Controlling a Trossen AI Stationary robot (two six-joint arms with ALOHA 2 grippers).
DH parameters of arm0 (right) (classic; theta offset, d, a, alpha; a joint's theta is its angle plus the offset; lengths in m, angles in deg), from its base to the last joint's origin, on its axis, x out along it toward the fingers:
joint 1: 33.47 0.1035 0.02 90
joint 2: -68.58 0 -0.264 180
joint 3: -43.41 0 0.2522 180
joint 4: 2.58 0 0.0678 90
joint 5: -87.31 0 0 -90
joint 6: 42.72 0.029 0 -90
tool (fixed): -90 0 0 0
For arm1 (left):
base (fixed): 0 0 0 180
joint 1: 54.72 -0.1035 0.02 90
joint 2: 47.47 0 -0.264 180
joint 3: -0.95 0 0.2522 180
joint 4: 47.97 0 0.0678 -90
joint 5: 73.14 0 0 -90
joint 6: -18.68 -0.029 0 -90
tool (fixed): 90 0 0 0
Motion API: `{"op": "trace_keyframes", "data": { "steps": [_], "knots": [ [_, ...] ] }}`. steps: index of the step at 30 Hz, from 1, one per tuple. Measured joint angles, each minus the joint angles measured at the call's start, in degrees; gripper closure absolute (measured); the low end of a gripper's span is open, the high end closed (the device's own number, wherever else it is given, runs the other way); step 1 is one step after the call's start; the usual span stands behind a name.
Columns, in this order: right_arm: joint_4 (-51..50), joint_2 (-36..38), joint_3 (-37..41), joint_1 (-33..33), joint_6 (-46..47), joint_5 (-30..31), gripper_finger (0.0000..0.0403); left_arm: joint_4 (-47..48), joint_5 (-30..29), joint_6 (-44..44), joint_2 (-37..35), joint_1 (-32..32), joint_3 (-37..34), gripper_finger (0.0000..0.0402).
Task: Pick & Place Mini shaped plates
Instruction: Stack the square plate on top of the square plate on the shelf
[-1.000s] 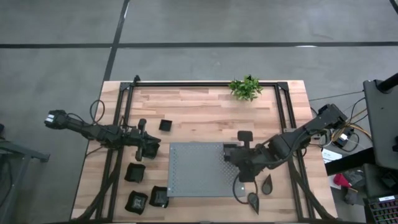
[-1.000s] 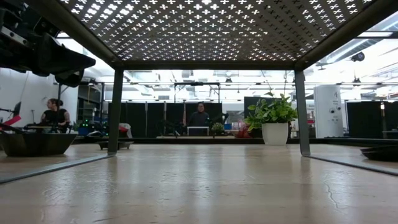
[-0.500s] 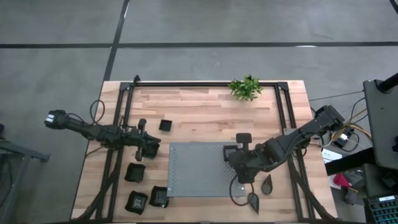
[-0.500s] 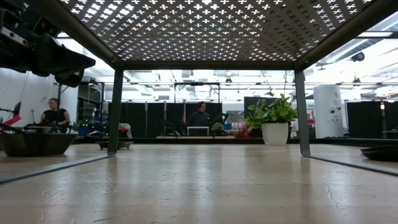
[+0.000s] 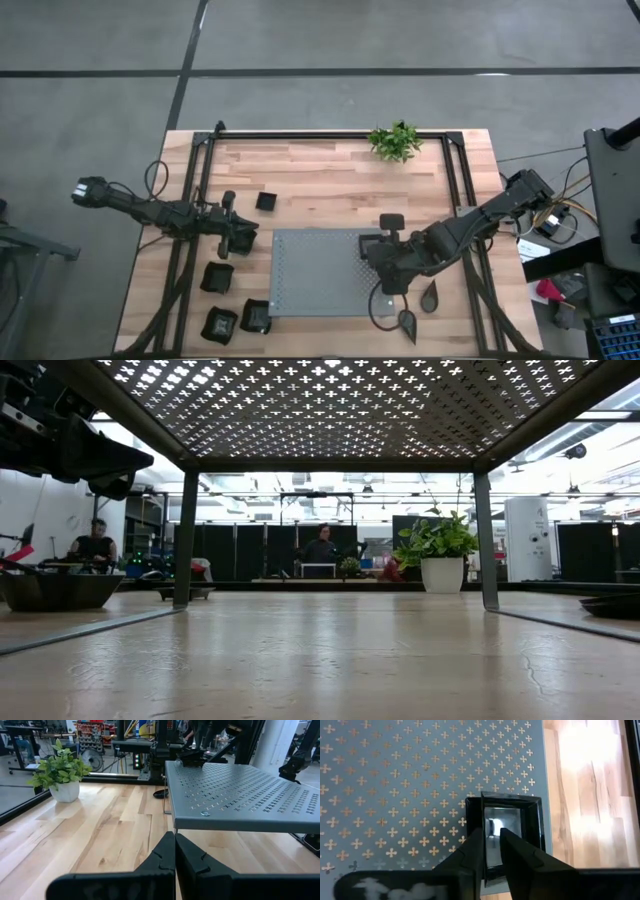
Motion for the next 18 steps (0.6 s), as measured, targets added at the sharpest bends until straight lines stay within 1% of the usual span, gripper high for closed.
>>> {"op": "trace_keyframes", "data": {
  "steps": [6,11,16,18],
  "knots": [
    [0.0,0.4,-2.3,0.0,-0.5,-0.2,0.0314,0.0,0.0,0.0,0.0,0.0,0.0,0.0401],
    [1.7,0.4,-3.4,-0.1,-3.4,0.1,0.0308,0.3,0.0,0.0,0.0,0.0,0.0,0.0401],
    [5.8,0.3,-3.4,-0.8,-11.8,6.7,0.031,0.3,0.0,0.0,0.0,0.0,0.0,0.0401],
    [7.2,0.2,-3.4,-1.7,-15.1,8.0,0.0312,0.3,0.0,0.0,0.0,0.0,0.0,0.0401]
  ]
}}
